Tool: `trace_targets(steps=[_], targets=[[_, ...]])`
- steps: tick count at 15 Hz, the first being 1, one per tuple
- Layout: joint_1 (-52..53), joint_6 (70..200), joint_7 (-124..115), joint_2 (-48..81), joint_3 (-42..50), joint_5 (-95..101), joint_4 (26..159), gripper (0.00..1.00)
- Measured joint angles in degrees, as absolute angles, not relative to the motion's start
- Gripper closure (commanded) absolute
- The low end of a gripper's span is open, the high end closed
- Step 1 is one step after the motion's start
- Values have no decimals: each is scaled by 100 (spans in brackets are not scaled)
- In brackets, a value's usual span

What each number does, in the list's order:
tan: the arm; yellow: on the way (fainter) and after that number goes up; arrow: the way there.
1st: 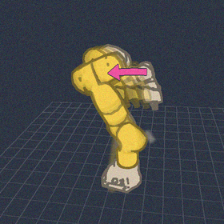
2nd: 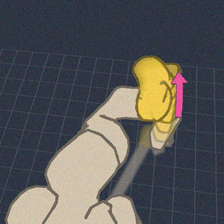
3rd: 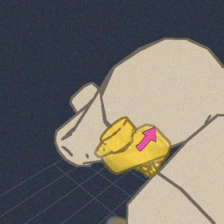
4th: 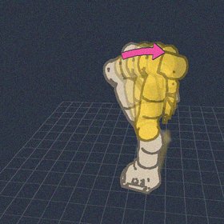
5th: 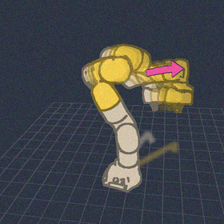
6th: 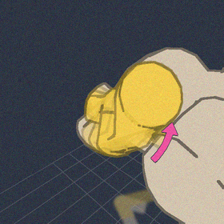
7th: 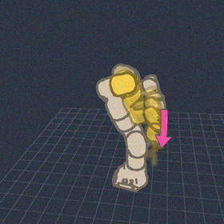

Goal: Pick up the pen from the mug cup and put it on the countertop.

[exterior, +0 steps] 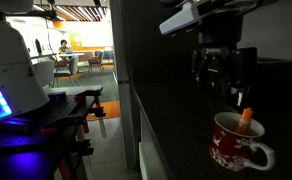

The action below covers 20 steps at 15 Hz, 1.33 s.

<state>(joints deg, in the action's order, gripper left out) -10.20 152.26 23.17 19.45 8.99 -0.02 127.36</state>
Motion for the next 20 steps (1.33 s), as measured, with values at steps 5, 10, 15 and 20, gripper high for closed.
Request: trace_targets(steps=[5,10,15,20], targets=[[-1257,15187,2320,2277,654,-5,12360,25],[-1510,15138,2336,2651,474,-24,11947,44],[-1732,15013,2373,2967,289,-83,11563,32],[-1934,14784,2454,3363,156,-121,11059,39]])
